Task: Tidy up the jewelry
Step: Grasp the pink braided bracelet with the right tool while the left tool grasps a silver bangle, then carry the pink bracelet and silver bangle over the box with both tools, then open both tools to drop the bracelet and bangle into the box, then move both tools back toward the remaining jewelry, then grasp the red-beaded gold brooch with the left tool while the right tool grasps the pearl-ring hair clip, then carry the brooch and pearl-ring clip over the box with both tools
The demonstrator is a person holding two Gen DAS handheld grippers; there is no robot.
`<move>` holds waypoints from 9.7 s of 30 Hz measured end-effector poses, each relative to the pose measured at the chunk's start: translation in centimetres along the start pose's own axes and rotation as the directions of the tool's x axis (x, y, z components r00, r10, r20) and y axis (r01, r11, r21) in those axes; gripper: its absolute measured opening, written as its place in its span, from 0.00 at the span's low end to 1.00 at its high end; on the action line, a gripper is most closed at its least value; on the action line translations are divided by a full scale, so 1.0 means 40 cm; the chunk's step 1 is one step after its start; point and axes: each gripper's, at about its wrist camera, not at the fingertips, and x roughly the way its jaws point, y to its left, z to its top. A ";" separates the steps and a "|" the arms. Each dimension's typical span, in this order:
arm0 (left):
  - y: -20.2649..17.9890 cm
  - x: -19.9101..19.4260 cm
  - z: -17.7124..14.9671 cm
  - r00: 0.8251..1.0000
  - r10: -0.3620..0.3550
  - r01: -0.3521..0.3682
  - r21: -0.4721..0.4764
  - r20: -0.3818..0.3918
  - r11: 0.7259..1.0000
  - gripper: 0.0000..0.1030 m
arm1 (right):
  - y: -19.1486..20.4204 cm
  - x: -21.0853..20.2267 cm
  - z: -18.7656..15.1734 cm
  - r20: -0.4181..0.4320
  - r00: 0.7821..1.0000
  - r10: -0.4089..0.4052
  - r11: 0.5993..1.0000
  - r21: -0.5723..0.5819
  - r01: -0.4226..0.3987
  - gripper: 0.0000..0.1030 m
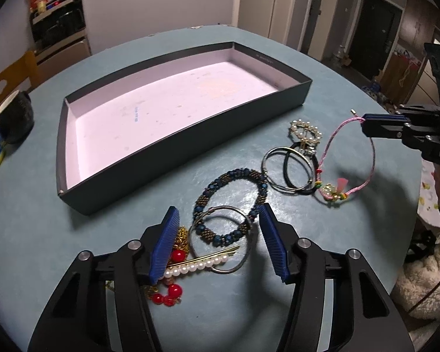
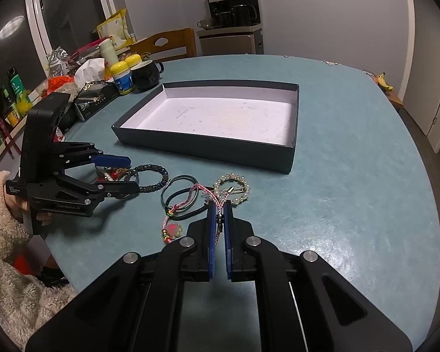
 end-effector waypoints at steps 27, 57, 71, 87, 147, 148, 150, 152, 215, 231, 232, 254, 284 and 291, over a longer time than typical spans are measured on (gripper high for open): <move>-0.034 -0.088 0.033 0.994 0.042 -0.049 0.067 0.102 0.997 0.45 | 0.010 -0.038 0.032 0.047 0.999 0.008 1.000 -0.023 -0.007 0.05; 0.067 -0.164 0.116 0.969 0.098 -0.085 -0.065 0.229 0.994 0.45 | -0.003 -0.090 0.229 0.233 0.972 -0.028 0.999 -0.037 0.037 0.05; 0.203 -0.057 0.164 0.951 0.287 -0.263 -0.190 0.111 0.946 0.45 | -0.105 0.012 0.287 0.222 0.974 -0.052 0.993 0.115 0.027 0.05; 0.212 0.058 0.172 0.959 0.282 -0.279 -0.207 -0.014 0.938 0.45 | -0.123 0.191 0.218 0.032 0.985 -0.167 0.981 0.101 0.163 0.05; 0.076 -0.157 -0.008 0.960 0.240 -0.209 -0.204 0.142 0.956 0.88 | -0.075 -0.006 0.066 0.142 0.964 -0.224 0.972 0.104 0.210 0.95; 0.074 -0.158 -0.012 0.960 0.241 -0.209 -0.203 0.145 0.957 0.88 | -0.074 -0.004 0.063 0.138 0.966 -0.219 0.973 0.105 0.205 0.95; 0.073 -0.156 -0.020 0.958 0.248 -0.218 -0.201 0.142 0.955 0.88 | -0.070 -0.001 0.057 0.132 0.968 -0.214 0.974 0.103 0.201 0.95; 0.074 -0.152 -0.029 0.959 0.251 -0.222 -0.199 0.135 0.955 0.88 | -0.064 0.003 0.050 0.125 0.970 -0.209 0.975 0.096 0.198 0.95; 0.075 -0.263 -0.020 0.956 0.085 -0.038 -0.168 0.281 0.985 0.02 | -0.028 0.155 0.029 -0.061 0.995 -0.081 0.995 0.051 0.084 0.43; 0.067 -0.236 -0.022 0.965 0.072 -0.032 -0.159 0.253 0.987 0.02 | -0.026 0.138 0.038 -0.028 0.996 -0.088 0.995 0.036 0.089 0.36; 0.069 -0.237 -0.022 0.965 0.072 -0.032 -0.160 0.254 0.987 0.02 | -0.026 0.130 0.042 -0.020 0.996 -0.086 0.996 0.035 0.086 0.36; 0.141 -0.210 0.200 0.925 0.183 -0.138 -0.154 0.333 0.978 0.02 | -0.074 0.127 0.256 0.150 0.975 -0.166 0.986 0.023 0.165 0.36; 0.208 0.048 0.151 0.983 0.175 -0.178 -0.070 -0.055 0.982 0.39 | -0.124 0.207 0.270 0.057 0.992 -0.109 0.992 0.073 0.105 0.36; 0.238 0.056 0.148 0.982 0.157 -0.167 -0.094 -0.104 0.982 0.18 | -0.121 0.200 0.272 0.060 0.993 -0.099 0.993 0.073 0.094 0.36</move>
